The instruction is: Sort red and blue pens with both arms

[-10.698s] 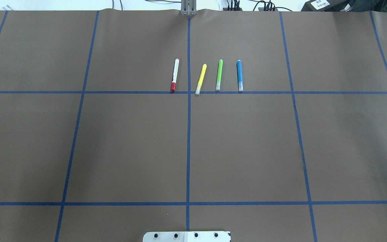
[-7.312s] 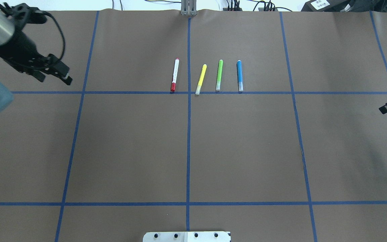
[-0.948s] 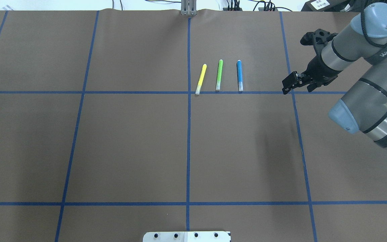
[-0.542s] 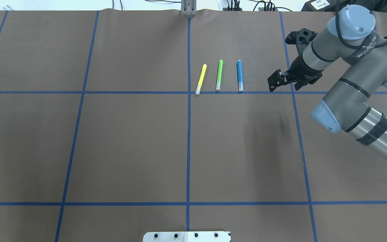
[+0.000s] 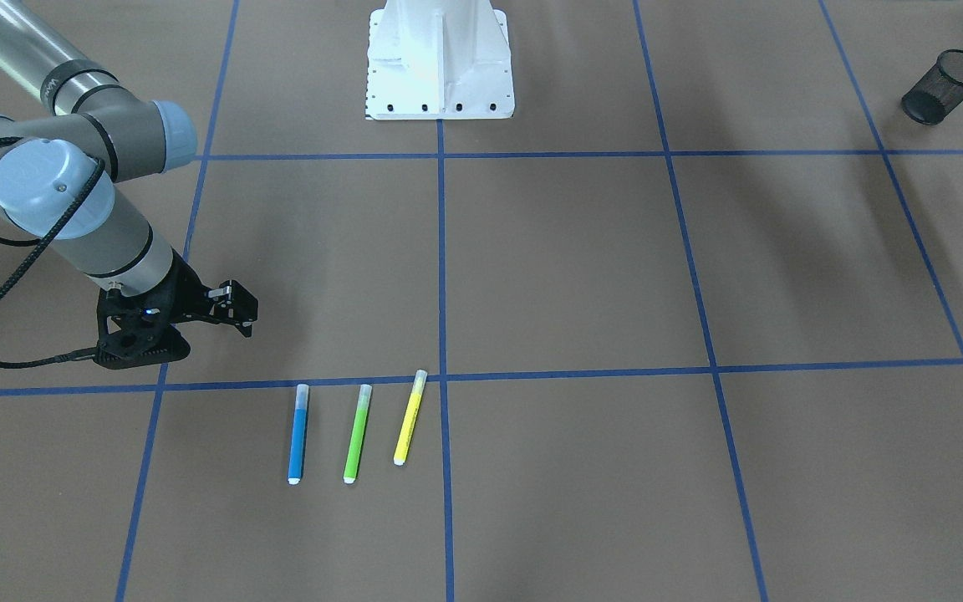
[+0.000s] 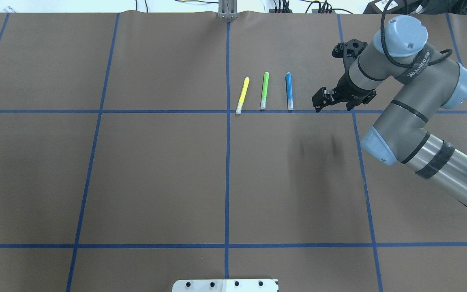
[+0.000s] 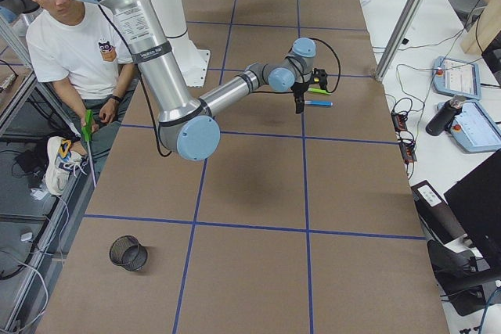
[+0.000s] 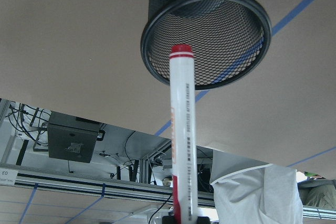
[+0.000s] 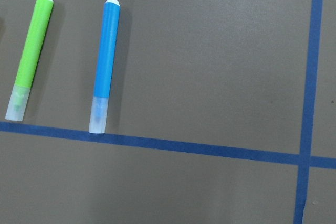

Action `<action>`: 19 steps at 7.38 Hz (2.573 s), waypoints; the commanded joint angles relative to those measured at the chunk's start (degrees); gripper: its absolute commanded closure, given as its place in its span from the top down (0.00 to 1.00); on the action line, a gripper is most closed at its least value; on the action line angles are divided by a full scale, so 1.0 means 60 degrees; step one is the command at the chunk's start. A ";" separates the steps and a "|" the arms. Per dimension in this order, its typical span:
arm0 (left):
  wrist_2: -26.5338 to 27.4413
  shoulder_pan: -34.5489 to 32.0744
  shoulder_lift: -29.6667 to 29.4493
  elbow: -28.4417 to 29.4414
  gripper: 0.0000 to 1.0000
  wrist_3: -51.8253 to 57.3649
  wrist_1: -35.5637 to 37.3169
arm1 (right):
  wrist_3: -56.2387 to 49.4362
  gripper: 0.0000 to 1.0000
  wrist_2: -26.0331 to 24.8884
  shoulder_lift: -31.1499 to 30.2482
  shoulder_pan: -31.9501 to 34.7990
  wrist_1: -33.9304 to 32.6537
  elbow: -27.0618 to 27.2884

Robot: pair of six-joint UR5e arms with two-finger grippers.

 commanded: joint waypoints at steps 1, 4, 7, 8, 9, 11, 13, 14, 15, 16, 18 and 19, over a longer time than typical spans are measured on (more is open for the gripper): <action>-0.0100 0.0010 -0.0031 0.0483 0.03 -0.0011 -0.0117 | 0.0013 0.98 -0.0109 0.0028 -0.0060 0.0343 -0.0292; -0.0786 0.0025 -0.0104 0.0764 1.00 -0.0143 -0.0205 | 0.0159 0.98 -0.0124 0.0072 -0.0075 0.0359 -0.0322; -0.1678 0.0098 -0.0646 0.0926 1.00 -0.0172 -0.1296 | 0.0540 0.98 -0.0255 0.0832 -0.0148 0.0373 -0.1097; -0.1697 0.0098 -0.1053 0.0882 1.00 -0.0317 -0.1609 | 0.0570 0.98 -0.0923 0.1022 -0.0424 0.0359 -0.1244; -0.1842 0.0098 -0.1318 0.0853 1.00 -0.0377 -0.2453 | 0.0976 0.98 -0.1539 0.1285 -0.0644 0.0344 -0.1535; -0.2180 0.0098 -0.1802 0.0824 1.00 -0.1339 -0.5110 | 0.1912 0.98 -0.1574 0.1740 -0.0661 0.0431 -0.2121; -0.2151 0.0113 -0.1819 -0.0413 1.00 -0.2321 -0.7087 | 0.2809 0.97 -0.1589 0.2194 -0.0661 0.0446 -0.2735; -0.2107 0.0113 -0.1819 -0.1263 1.00 -0.2761 -0.7076 | 0.2811 0.96 -0.1589 0.2486 -0.0661 0.0446 -0.3131; -0.2136 0.0113 -0.1819 -0.1634 1.00 -0.2852 -0.7061 | 0.2826 0.92 -0.1574 0.2591 -0.0676 0.0519 -0.3323; -0.2165 0.0113 -0.1804 -0.1855 1.00 -0.2868 -0.7003 | 0.2840 0.89 -0.1487 0.2621 -0.0661 0.0911 -0.3499; -0.2180 0.0113 -0.1789 -0.2077 1.00 -0.2868 -0.6915 | 0.2841 0.81 -0.1326 0.2636 -0.0676 0.1076 -0.3735; -0.2195 0.0113 -0.1789 -0.2077 1.00 -0.2868 -0.6914 | 0.2855 0.78 -0.1093 0.2636 -0.0690 0.1076 -0.3736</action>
